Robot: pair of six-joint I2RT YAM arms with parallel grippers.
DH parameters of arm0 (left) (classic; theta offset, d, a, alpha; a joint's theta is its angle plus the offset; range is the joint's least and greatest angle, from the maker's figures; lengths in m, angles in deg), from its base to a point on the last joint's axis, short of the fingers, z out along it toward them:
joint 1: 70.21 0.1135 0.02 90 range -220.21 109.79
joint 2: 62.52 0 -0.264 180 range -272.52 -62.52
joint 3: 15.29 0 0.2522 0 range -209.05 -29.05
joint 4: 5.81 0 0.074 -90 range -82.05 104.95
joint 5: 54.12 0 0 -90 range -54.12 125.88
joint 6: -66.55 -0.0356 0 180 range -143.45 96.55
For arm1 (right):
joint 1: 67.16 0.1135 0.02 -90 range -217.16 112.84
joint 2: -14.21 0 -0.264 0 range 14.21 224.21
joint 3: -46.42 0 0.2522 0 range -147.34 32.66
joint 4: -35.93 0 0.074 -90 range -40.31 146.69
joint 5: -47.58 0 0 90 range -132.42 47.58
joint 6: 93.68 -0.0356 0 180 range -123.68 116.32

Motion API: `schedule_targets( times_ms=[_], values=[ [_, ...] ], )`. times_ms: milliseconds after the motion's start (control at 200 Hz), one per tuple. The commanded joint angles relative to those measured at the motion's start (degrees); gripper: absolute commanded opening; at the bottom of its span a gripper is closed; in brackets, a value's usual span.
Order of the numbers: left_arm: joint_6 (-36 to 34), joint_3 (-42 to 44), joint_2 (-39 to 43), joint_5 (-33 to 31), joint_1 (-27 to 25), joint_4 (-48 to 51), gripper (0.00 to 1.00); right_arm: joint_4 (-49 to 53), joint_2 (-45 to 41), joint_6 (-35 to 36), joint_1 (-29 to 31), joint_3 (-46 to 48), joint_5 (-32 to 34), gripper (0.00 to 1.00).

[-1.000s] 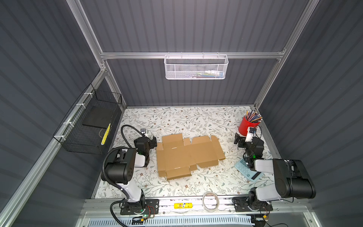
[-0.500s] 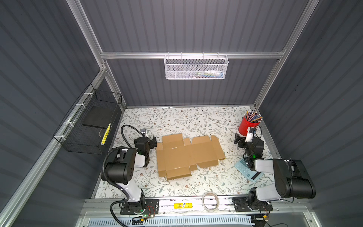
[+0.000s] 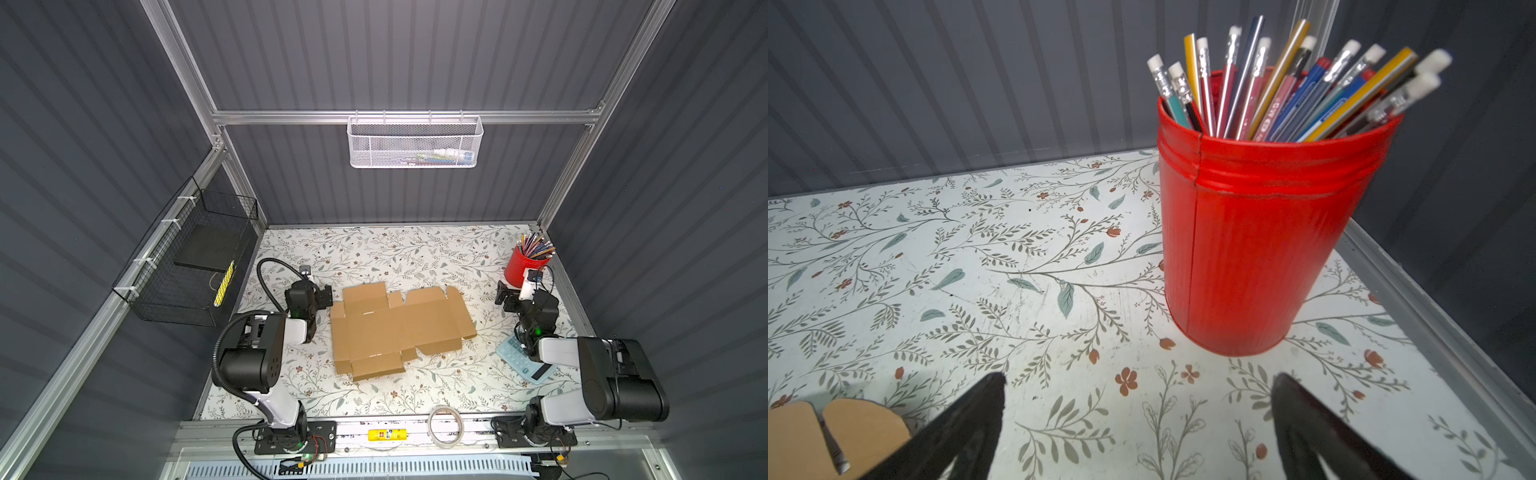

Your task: Fold the paper box

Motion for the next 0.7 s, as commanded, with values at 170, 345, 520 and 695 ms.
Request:
schedule_targets(
  times_ms=[170,345,520,695],
  values=[
    [13.9,-27.7,2.8,-7.6,0.3,43.7,1.0,32.5,-25.2,-17.9,-0.9,-4.3,14.9,0.99],
    [14.5,-25.3,8.0,3.6,0.2,39.9,1.0,56.2,-29.4,-19.6,-0.9,-14.5,7.1,0.99],
    [17.5,-21.2,12.9,7.5,-0.3,41.0,1.0,66.0,-31.0,-21.0,3.0,-18.6,5.6,0.99],
    [18.3,-17.1,15.8,9.3,-3.1,42.9,1.0,72.3,-28.7,-22.2,13.6,-22.4,9.6,0.99]
  ],
)
